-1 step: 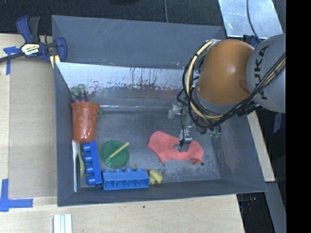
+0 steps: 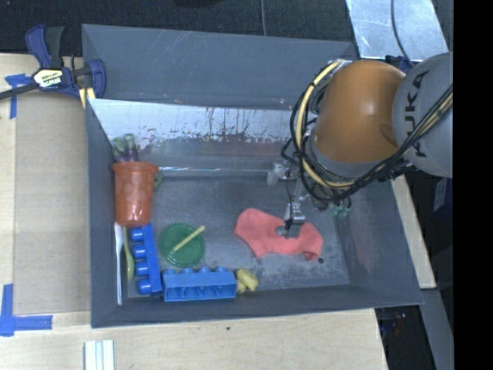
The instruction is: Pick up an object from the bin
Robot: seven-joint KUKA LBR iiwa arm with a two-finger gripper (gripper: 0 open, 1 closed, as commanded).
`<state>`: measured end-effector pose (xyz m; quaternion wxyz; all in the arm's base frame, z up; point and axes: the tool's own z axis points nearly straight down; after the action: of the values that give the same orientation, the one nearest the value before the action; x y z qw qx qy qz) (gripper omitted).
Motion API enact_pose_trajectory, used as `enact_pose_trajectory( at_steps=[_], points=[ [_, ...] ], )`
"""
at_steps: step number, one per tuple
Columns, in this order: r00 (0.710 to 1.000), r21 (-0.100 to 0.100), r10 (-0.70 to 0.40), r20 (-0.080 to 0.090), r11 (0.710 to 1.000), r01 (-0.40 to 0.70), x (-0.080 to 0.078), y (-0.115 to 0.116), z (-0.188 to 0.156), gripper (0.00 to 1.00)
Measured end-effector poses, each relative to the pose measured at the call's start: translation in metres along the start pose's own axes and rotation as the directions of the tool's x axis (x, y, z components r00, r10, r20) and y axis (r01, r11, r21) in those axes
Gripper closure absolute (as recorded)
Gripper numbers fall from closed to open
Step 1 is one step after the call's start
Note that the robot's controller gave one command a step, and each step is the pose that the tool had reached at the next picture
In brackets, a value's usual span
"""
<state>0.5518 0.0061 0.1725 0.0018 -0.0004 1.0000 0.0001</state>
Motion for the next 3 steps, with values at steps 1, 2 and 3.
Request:
enact_pose_trajectory(
  at_steps=[1, 2, 3],
  points=[
    [0.998, -0.001, 0.056, 0.005, 0.998, -0.056, 0.022, -0.018, 0.046, 0.00],
    [0.994, -0.001, 0.110, 0.009, 0.994, -0.110, 0.046, -0.037, 0.084, 0.00],
    [0.992, -0.002, 0.122, 0.014, 0.992, -0.122, 0.043, -0.036, 0.085, 0.00]
  ],
)
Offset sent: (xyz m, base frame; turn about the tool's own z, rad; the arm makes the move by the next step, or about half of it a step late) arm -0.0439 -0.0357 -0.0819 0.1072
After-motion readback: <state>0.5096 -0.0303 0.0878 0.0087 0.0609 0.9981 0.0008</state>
